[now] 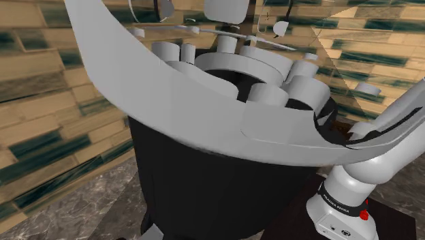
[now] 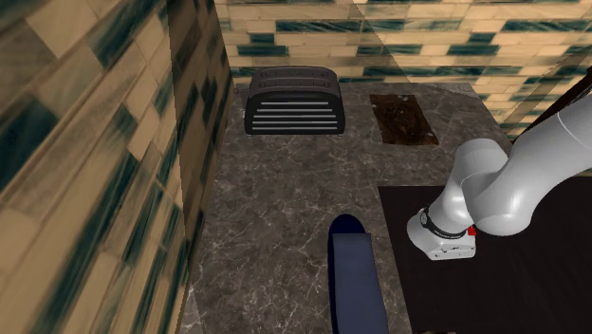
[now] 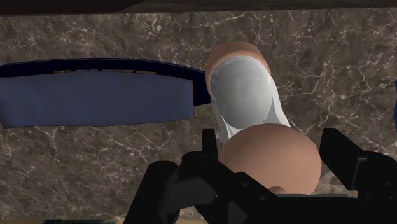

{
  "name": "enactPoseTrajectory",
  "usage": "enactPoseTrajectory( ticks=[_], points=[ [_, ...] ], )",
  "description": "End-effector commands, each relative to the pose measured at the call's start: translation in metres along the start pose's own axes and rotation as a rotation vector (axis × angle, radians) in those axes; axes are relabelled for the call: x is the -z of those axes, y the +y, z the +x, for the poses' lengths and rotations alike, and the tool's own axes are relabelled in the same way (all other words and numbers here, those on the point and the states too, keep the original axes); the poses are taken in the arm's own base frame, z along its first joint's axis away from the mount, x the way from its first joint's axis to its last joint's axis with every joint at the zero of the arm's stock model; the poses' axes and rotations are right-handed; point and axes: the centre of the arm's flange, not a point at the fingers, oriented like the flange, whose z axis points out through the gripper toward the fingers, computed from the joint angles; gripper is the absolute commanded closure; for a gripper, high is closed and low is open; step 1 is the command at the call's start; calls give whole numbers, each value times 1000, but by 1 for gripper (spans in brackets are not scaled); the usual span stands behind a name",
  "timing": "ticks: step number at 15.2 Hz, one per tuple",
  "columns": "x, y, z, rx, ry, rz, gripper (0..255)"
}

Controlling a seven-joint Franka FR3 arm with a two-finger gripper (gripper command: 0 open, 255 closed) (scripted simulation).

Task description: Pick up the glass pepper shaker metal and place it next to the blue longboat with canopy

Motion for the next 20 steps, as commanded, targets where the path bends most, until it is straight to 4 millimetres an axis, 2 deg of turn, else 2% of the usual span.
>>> enactPoseTrajectory(
  ticks=[1,20],
  points=[
    [-12,-1,-1,0,0,1,255],
    [-111,-1,-16,0,0,1,255]
  ],
)
